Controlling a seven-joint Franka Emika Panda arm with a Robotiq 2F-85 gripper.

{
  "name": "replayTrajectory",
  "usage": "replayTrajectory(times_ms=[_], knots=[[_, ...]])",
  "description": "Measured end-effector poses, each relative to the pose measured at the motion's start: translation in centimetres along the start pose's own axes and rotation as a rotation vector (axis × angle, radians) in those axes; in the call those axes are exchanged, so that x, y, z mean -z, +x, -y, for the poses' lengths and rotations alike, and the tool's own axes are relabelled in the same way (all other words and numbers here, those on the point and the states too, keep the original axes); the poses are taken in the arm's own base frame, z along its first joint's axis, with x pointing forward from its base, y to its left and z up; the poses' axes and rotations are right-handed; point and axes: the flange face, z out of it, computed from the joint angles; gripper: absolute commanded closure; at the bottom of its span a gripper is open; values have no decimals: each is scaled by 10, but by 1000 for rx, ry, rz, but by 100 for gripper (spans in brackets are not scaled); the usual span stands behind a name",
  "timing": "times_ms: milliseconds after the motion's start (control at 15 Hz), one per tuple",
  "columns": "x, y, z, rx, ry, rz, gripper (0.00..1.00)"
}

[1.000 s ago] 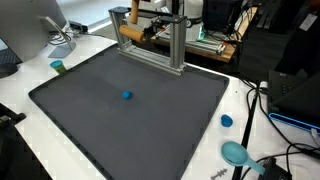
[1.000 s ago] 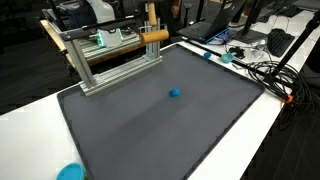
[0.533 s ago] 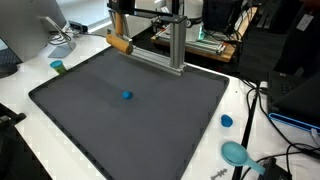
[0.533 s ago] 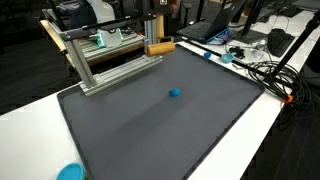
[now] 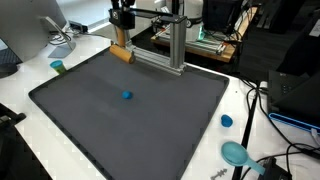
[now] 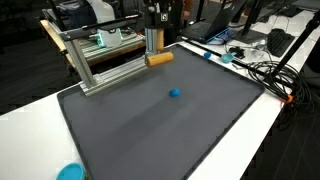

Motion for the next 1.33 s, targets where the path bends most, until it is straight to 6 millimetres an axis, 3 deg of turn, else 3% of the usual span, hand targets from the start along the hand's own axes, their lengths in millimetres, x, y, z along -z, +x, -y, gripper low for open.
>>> replayTrajectory(times_ms=[133,467,600,667,733,933,1000,1200,1333], knots=[[-9,-1,13,-6,21,7,78],[-36,5,81,-74,93,-24,78],[-48,11,93,-119,103,-14,78],[-55,15,92,-145,109,-7,78],[-61,20,87,-172,118,3,53],[-69,29,68,-220,117,13,53],[-69,29,66,-224,117,13,78],[-73,27,66,-207,129,38,78],[-81,24,54,-174,151,93,78]])
